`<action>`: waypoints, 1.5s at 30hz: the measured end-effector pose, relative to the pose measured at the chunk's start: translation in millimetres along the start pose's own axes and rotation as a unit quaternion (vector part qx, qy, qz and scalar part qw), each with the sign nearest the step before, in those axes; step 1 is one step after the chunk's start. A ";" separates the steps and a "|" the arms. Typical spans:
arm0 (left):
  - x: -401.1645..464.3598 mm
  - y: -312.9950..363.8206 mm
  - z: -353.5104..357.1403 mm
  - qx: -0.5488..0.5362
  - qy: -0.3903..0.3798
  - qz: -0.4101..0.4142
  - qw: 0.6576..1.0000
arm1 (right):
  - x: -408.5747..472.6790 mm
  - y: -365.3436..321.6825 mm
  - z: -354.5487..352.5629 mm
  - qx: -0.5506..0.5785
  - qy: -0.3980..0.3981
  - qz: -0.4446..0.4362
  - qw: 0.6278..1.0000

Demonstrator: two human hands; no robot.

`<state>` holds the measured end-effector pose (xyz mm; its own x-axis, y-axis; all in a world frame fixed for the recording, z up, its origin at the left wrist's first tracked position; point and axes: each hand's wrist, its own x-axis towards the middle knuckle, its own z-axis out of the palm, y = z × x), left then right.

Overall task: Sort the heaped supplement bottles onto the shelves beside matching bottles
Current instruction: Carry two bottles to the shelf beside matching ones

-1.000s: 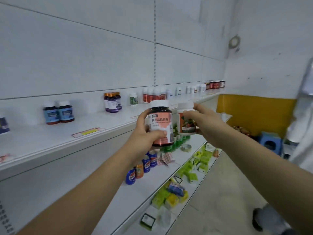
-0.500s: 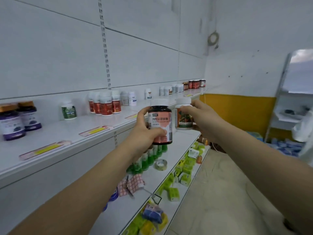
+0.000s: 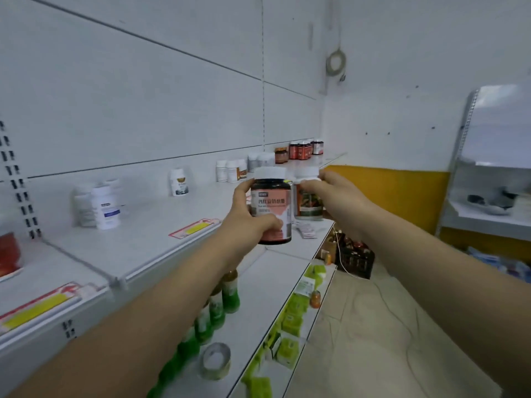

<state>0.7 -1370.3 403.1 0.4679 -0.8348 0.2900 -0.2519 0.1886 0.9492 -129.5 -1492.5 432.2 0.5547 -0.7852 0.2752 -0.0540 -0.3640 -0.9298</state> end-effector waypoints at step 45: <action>356.2 -73.8 37.8 0.232 0.403 -0.108 0.879 | 483.1 143.1 67.8 -0.128 -0.372 -0.253 0.884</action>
<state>153.9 -1701.1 431.7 0.9479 -0.1529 0.2796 -0.3150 -0.3167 0.8947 187.0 -1890.0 415.6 0.9487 0.0216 0.3153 0.2239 -0.7500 -0.6224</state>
